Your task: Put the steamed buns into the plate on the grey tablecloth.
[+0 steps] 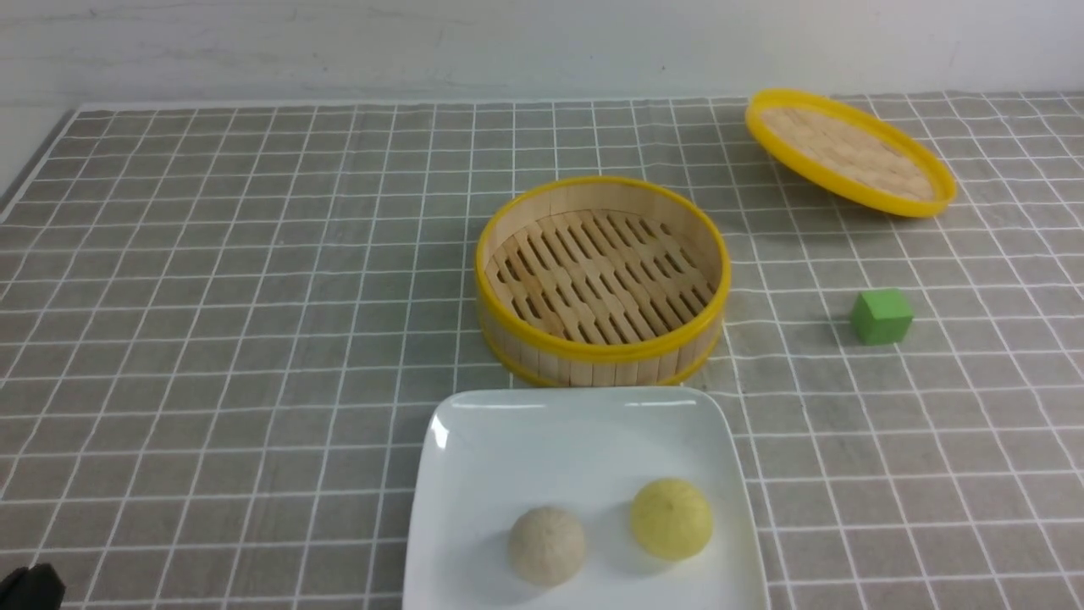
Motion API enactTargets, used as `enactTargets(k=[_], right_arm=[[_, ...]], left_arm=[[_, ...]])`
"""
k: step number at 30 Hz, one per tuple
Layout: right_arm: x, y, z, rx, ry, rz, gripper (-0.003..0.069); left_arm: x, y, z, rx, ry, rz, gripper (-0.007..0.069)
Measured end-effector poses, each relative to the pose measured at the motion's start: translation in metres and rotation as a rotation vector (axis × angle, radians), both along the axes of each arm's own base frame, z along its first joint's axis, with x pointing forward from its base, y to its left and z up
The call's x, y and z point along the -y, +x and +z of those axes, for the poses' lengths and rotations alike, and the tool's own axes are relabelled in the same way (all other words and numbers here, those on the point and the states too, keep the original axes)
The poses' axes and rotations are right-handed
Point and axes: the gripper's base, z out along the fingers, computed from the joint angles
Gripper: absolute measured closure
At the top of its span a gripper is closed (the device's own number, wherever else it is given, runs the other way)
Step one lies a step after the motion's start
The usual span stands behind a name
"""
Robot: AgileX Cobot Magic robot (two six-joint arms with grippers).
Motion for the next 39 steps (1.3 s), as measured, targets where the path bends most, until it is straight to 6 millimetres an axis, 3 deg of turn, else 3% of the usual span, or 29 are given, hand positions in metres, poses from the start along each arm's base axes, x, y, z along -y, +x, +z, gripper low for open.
enactTargets(k=[20,27,39], right_arm=[[0.0,0.0,0.0,0.0,0.0,0.0,0.0421],[0.0,0.0,0.0,0.0,0.012,-0.004,0.0421],[0.0,0.0,0.0,0.0,0.015,-0.004,0.0421]], left_arm=[[0.0009,-0.0021,-0.0069,-0.082,0.058,-0.049,0.0525],[-0.0036,-0.0024,-0.0067,-0.085,0.053,0.037,0.0517],[-0.0038,-0.0024,-0.0068,-0.086,0.051,0.04,0.0505]])
